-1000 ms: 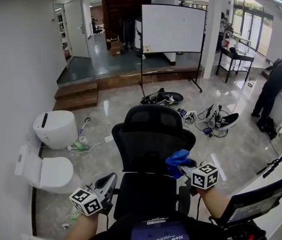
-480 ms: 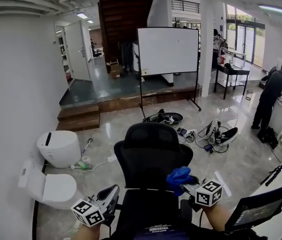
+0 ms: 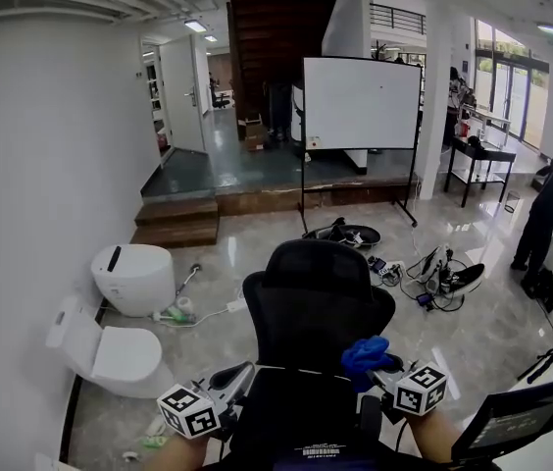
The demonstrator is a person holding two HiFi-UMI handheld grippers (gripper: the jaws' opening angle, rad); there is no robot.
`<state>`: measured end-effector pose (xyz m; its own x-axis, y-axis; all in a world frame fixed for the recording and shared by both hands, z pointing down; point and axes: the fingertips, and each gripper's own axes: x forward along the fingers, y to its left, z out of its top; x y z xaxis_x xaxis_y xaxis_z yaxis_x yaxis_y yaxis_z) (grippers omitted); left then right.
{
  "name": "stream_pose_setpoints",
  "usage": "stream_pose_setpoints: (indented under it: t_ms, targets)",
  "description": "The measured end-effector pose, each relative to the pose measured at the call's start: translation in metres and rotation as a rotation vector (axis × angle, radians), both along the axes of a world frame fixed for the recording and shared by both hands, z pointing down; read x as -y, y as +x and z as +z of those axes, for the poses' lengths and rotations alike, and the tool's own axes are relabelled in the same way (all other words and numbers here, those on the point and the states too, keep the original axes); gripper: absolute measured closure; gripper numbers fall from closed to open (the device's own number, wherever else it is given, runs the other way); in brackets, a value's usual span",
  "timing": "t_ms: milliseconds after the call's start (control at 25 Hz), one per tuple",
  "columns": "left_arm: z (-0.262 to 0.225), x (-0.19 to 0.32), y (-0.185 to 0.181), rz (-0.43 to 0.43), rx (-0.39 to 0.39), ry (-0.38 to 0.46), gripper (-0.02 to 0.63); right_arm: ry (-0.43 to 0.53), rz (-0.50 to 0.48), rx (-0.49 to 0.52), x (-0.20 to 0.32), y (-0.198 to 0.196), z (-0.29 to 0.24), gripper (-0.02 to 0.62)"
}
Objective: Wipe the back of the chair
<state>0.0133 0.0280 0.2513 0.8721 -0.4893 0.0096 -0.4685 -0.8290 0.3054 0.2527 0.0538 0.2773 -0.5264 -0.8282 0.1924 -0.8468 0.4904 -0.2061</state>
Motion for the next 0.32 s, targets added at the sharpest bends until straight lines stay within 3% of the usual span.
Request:
stream_pose_setpoints:
  t_ms: [320]
  targets:
    - [0.0029, 0.002, -0.0048, -0.021, -0.001, -0.002, 0.604, 0.013, -0.028, -0.028, 0.001, -0.0045, 0.0021, 0.537]
